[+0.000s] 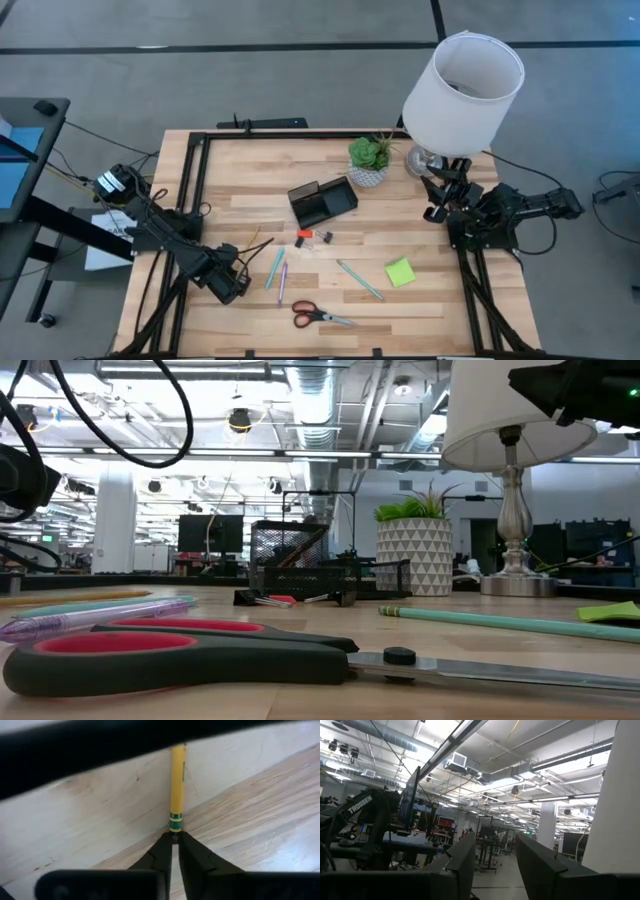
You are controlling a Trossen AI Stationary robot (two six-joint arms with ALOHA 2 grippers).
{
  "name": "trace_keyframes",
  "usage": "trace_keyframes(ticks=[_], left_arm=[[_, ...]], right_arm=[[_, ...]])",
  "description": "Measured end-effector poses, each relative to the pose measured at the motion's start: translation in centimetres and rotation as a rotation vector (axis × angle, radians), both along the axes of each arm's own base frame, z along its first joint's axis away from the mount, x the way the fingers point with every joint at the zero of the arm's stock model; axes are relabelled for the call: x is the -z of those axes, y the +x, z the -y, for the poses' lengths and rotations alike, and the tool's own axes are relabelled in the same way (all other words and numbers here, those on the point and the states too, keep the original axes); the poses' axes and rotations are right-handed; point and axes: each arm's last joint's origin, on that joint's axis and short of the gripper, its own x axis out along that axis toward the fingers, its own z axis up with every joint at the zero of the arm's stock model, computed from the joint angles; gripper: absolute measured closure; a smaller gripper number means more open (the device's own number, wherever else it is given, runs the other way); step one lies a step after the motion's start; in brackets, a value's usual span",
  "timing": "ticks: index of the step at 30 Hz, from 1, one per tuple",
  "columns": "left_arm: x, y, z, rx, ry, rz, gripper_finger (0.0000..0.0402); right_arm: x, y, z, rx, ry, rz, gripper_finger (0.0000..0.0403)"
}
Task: Pick and place office supplies into organizer
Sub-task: Put the yellow pencil into the black desk organizer
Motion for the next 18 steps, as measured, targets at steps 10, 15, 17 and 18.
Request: trace_keyframes(ticks=[10,15,17,18], left_arm=[[-0.6,0.8,-0.1,0.059,0.016,0.007,0.0399],[-1.8,1.6,-0.3,0.068,0.162,0.087,0.0401],[-1.8,1.8,-0.3,0.073,0.155,0.094,0.0401],[-1.8,1.9,-0.4,0.081,0.156,0.088,0.0401]], right_arm=[[0.0,0.0,0.0,0.0,0.0,0.003,0.0271],[0.0,0.0,0.0,-0.003,-0.001,0.0,0.0271],[0.3,0.2,-0.1,-0.026,-0.019,-0.032,0.0271],[0.5,0.4,-0.2,-0.059,-0.043,-0.066,0.0271]])
